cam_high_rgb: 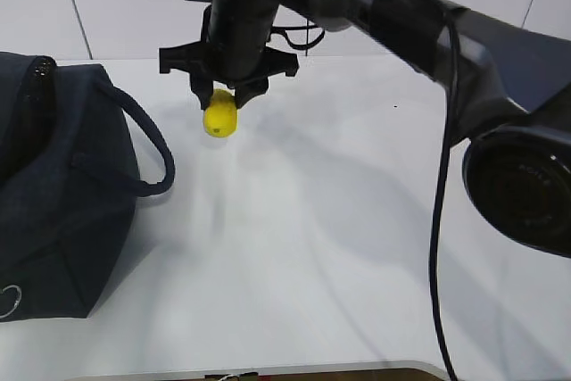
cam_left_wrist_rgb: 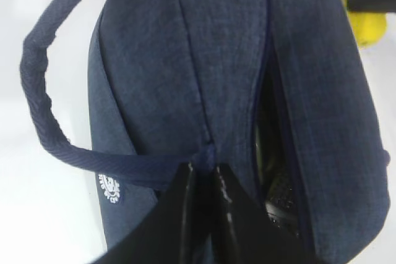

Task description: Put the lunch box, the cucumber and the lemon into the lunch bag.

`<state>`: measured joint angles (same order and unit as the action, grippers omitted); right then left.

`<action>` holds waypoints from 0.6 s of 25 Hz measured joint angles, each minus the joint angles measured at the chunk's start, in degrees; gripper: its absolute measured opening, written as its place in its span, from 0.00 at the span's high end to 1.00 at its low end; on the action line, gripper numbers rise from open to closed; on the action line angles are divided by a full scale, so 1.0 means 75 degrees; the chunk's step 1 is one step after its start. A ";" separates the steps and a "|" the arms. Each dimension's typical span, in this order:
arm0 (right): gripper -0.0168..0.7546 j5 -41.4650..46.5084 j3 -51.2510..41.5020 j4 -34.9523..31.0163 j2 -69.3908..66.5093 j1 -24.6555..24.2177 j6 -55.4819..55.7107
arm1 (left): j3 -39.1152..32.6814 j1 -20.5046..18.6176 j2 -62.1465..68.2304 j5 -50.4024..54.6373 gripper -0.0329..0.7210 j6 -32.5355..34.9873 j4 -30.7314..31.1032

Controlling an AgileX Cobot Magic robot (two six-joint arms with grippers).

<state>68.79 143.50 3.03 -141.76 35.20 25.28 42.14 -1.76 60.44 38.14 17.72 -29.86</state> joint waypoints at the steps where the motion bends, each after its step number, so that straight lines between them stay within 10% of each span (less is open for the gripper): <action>1: 0.52 0.0089 0.0179 0.0000 0.0000 0.0000 -0.0043 | 0.0000 0.0000 0.0000 0.0000 0.95 0.0000 0.0000; 15: 0.52 0.0094 0.1927 -0.3295 0.0000 0.0014 -0.1416 | 0.0000 0.0000 0.0000 -0.0057 0.95 0.0000 0.0000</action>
<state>69.49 157.95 -21.68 -141.76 35.31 14.66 42.14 -1.76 60.44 37.72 17.72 -29.86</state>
